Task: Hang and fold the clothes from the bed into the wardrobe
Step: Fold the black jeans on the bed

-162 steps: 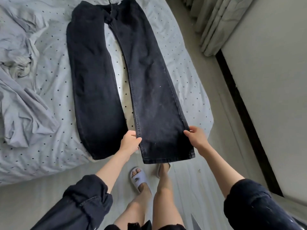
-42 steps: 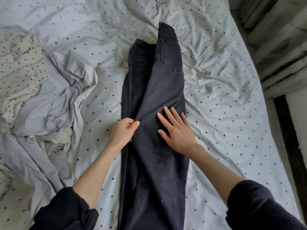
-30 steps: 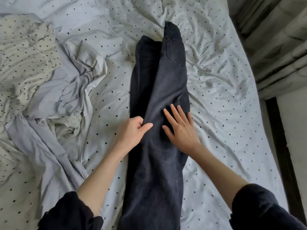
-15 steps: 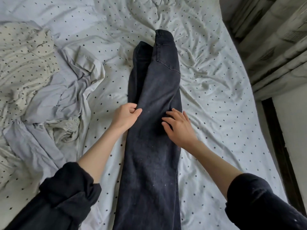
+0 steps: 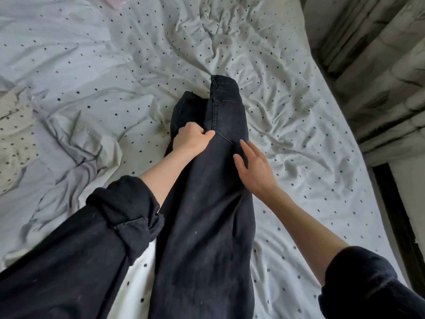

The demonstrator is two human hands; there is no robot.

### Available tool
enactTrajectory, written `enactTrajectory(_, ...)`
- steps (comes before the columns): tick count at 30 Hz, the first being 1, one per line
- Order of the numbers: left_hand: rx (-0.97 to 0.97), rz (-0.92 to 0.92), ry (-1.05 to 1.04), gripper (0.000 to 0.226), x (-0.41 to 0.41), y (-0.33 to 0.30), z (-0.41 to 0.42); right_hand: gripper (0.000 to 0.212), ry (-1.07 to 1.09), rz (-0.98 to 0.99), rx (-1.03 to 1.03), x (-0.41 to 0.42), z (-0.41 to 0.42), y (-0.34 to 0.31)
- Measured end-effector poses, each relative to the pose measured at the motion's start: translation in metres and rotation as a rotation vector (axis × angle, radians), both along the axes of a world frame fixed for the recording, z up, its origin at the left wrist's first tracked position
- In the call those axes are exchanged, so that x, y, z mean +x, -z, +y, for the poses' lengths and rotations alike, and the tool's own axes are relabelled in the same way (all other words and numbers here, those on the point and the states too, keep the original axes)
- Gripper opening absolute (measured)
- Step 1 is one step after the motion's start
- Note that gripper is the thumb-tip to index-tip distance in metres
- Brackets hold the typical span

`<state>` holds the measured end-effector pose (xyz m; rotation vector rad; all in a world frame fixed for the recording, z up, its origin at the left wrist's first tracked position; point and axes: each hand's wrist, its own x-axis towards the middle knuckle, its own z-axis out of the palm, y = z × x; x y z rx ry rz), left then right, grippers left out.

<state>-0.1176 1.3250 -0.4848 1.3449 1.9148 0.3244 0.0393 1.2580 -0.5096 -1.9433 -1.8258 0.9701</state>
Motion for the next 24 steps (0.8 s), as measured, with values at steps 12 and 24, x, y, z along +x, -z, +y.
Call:
enactTrajectory(12,-0.053,-0.037,-0.219,0.025,-0.078,0.036,0.004,0.056,-0.365,-0.279,0.028,-0.052,0.042,0.025)
enactTrajectory(24,-0.154,-0.267,-0.291,0.036,-0.079,0.017,-0.039,0.025,0.306,0.095,-0.151,0.002,-0.028,-0.002)
